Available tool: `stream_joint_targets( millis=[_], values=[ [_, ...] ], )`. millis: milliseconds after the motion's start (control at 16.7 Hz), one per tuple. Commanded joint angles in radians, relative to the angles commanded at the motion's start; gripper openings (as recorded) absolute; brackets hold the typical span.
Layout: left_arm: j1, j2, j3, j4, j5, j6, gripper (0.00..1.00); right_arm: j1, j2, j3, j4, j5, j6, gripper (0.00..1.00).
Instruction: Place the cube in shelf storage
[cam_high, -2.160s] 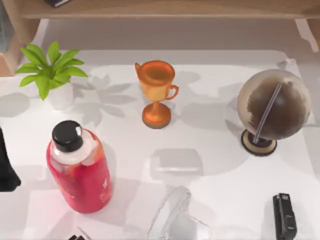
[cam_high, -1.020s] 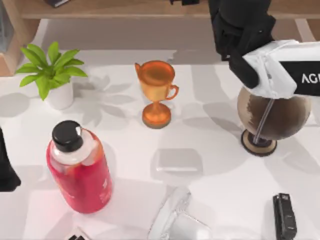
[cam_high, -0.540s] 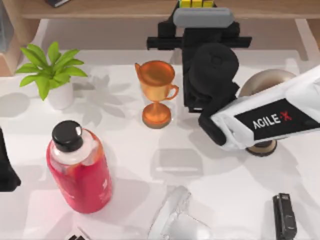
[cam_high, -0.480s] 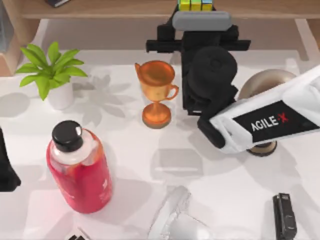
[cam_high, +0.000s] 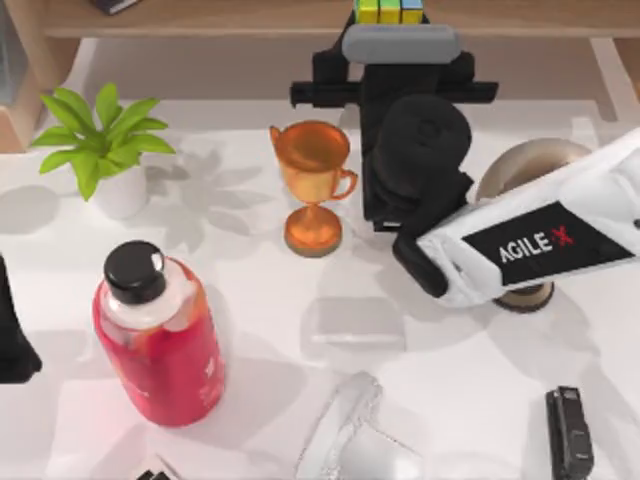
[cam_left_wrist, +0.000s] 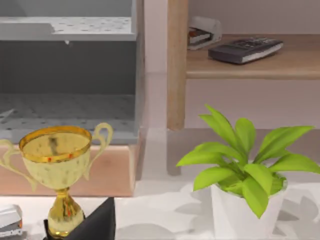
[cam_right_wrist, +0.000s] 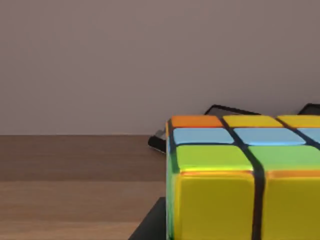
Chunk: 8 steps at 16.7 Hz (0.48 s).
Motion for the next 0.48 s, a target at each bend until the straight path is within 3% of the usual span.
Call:
stream_joint_targets(
  millis=[480],
  values=[
    [0.000,0.000,0.000,0.000,0.000,0.000,1.00,-0.048,0.087,0.199,-0.106,-0.049,0.012,0.00]
  ],
)
